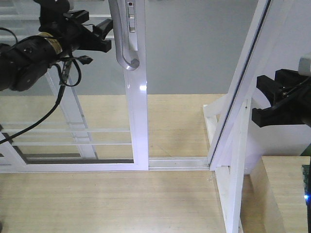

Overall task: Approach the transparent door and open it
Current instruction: 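Pull the handle with the left gripper, sliding the door open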

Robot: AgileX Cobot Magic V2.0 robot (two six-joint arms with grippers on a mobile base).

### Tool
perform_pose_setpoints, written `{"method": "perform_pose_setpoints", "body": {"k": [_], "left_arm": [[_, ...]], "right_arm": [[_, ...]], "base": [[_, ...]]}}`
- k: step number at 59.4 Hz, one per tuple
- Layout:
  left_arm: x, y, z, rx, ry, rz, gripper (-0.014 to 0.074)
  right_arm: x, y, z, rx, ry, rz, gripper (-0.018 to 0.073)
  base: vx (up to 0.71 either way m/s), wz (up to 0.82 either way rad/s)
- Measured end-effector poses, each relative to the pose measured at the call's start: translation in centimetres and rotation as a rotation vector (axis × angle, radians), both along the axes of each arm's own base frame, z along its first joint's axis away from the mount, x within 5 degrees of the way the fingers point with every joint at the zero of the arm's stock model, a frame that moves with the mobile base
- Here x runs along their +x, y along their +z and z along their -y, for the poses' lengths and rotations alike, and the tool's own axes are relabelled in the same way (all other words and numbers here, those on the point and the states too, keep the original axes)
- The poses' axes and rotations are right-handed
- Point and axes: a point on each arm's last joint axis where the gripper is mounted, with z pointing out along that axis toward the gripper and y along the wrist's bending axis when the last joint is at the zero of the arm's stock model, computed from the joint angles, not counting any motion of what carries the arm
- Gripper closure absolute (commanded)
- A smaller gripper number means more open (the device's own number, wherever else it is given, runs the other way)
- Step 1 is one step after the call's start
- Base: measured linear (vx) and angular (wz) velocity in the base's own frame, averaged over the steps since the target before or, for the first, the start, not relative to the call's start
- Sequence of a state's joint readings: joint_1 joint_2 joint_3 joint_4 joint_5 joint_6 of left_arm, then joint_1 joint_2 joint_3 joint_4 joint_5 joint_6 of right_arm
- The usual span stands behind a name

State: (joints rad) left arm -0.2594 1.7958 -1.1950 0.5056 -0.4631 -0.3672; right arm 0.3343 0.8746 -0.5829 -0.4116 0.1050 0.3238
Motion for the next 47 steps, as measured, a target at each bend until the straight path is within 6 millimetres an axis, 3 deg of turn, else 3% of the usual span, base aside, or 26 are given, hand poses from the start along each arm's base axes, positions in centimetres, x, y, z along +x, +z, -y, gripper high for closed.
{"method": "perform_pose_setpoints", "body": {"k": [30, 47], "left_arm": [[8.8, -2.4, 2.1, 0.034, 0.061, -0.020, 0.0057], [10.2, -3.5, 2.5, 0.039, 0.078, -0.043, 0.0116]], "right_arm": [[-0.2, 0.1, 0.1, 0.001, -0.002, 0.005, 0.0269], [-0.2, 0.1, 0.1, 0.000, -0.003, 0.003, 0.0269]], "base": [[0.00, 0.00], [0.00, 0.00]]}}
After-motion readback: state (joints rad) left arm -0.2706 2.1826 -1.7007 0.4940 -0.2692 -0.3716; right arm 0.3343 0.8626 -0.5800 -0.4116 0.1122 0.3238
